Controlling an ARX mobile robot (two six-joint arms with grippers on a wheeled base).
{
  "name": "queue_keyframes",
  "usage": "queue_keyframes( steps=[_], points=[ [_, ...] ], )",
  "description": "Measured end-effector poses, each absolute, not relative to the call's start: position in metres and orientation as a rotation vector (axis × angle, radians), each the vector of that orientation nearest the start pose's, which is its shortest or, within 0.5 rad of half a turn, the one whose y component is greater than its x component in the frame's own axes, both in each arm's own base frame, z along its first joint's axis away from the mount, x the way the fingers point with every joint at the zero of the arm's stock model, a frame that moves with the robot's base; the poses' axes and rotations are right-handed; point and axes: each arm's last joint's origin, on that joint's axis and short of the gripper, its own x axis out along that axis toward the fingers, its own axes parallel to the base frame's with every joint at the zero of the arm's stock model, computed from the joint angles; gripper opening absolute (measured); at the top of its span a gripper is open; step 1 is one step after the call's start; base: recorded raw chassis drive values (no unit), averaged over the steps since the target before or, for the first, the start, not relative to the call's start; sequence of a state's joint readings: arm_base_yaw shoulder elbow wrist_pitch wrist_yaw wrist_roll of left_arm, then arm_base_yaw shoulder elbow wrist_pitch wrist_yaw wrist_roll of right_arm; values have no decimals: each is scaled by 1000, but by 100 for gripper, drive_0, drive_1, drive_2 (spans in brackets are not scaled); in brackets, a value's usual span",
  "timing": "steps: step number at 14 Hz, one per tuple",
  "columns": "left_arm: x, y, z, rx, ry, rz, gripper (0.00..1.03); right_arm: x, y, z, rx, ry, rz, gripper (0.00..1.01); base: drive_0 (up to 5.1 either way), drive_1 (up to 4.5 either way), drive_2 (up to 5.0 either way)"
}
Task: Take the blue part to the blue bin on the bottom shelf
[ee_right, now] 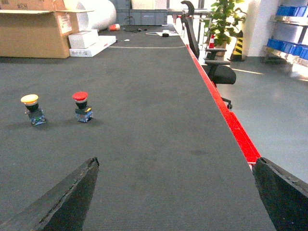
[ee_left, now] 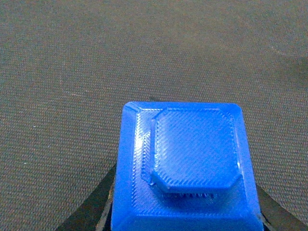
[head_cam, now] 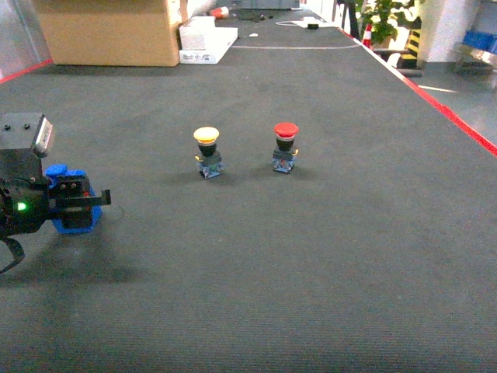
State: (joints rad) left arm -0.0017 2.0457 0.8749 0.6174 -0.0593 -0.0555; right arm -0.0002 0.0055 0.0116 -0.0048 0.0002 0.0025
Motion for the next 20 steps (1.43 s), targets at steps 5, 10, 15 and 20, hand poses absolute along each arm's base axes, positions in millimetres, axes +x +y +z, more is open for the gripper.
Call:
queue_keyframes(
  steps=[5, 10, 15, 20],
  points=[
    [283, -9, 118, -18, 323, 116, 43, 97, 0, 167, 2, -1, 0, 98, 0, 0, 0],
    [185, -27, 203, -33, 157, 79, 43, 97, 0, 167, 2, -1, 0, 98, 0, 0, 0],
    [98, -32, 234, -35, 55, 63, 43, 97, 0, 167, 2, -1, 0, 98, 0, 0, 0],
    [98, -30, 235, -37, 64, 90, 43, 97, 0, 167, 2, -1, 0, 98, 0, 0, 0]
  ],
)
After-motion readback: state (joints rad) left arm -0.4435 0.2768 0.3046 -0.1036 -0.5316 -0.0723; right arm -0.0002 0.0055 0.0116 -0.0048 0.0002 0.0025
